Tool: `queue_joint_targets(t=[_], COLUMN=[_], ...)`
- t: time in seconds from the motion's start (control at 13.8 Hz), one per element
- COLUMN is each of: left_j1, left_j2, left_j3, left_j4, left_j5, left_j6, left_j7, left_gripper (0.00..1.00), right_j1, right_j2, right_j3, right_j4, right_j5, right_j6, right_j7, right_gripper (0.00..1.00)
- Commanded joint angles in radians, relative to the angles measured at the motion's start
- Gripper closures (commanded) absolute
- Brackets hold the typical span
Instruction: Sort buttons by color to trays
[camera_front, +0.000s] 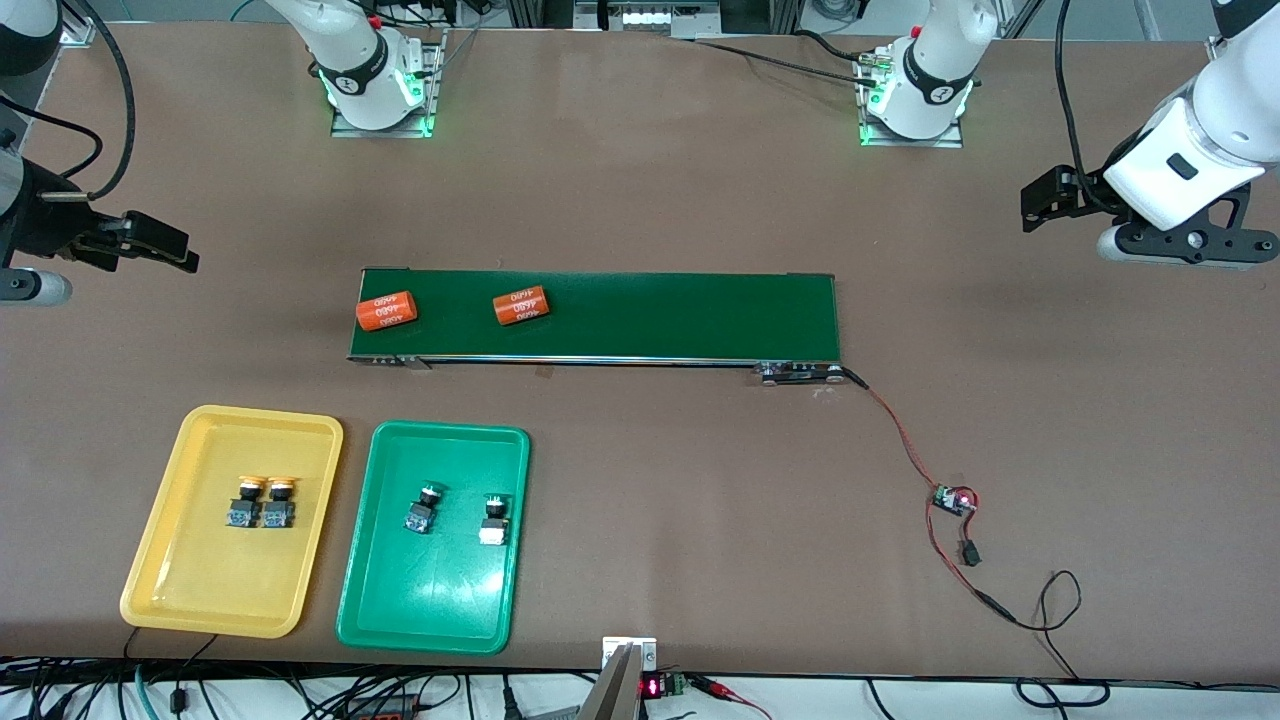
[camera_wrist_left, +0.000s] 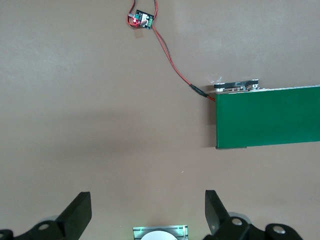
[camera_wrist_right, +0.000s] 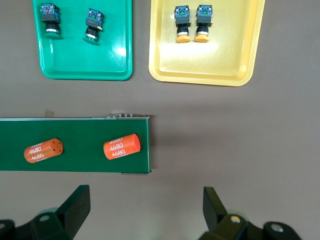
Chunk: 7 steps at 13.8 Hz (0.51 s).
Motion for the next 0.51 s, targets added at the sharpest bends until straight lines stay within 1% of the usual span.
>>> queue_joint_targets(t=[0.0, 0.43], left_j1=[-0.006, 0.005], left_j2=[0.01, 0.01], left_j3=[0.0, 0.001], left_j4=[0.032, 0.032], left_j5=[0.014, 0.016], left_j6=[-0.025, -0.026], left_j7=[-0.011, -0.012], left_gripper=[0.0, 0.0], right_j1=[-0.002, -0.004], right_j2=[-0.005, -0.002], right_j3=[-0.001, -0.001], right_j4=[-0.006, -0.006], right_j5=[0.017, 0.017], right_j6=[0.006, 0.006], right_j7=[-0.002, -0.003], right_gripper=[0.0, 0.0])
